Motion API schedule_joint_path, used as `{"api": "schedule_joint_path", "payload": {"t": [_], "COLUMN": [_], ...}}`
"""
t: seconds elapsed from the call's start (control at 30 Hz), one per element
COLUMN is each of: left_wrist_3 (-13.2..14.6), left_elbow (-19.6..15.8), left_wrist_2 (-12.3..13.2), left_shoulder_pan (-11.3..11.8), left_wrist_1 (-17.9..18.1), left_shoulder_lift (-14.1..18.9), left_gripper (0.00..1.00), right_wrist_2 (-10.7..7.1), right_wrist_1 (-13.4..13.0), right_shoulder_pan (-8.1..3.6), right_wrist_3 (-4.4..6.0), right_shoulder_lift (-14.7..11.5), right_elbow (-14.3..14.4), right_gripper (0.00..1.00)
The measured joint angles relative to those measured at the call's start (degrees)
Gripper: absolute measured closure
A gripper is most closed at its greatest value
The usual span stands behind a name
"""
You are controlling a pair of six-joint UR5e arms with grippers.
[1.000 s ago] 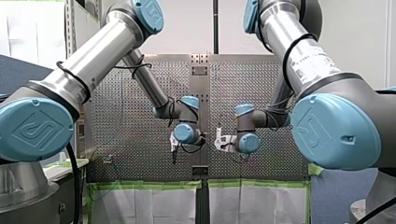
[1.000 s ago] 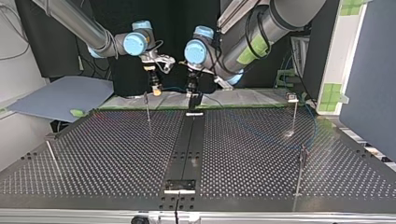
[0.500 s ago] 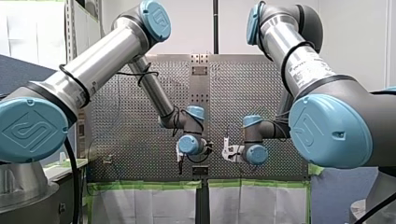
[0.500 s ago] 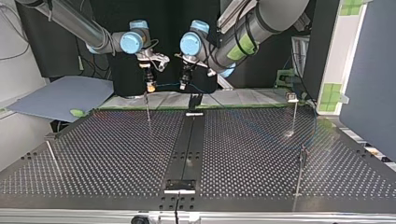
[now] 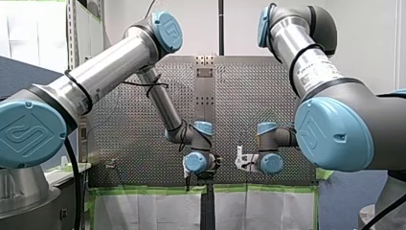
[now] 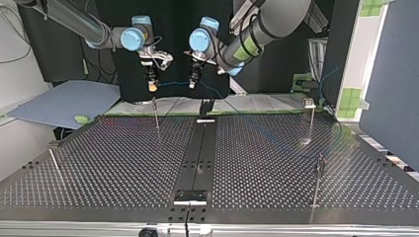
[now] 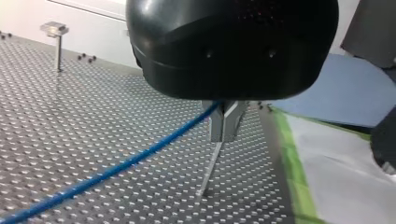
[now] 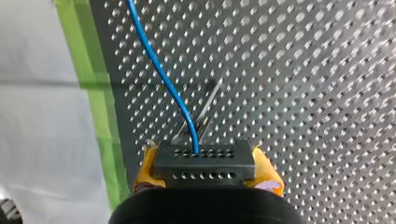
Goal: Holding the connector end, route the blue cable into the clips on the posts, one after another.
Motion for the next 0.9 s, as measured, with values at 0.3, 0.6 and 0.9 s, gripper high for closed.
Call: {"api": "schedule_joint_path", "payload": {"t": [0.3,0.6,0.9], "left_wrist_3": [-0.94,-1.74,-2.64], "left_elbow": [1.76,5.46,10.63], "left_wrist_2": [-0.96,-2.78,-6.00], "left_shoulder_pan": [-1.46,-3.61,-5.54], "left_wrist_1": [0.40,-1.62,-3.51], "left_shoulder_lift": [-2.15,-4.53,-7.93], "left_gripper": [0.98,0.98,0.98], "right_wrist_2": [-1.12,-4.78,-8.08], "right_wrist_1": [-1.81,-4.64,-5.16], "right_shoulder_pan": [-2.01,-4.54,-8.60], "right_wrist_3": [-0.22,-0.35,-1.22], "right_shoulder_lift": [0.46,2.90,3.48], "right_elbow": [1.43,1.69,1.66], "right_gripper": [1.00,1.00,1.00]}}
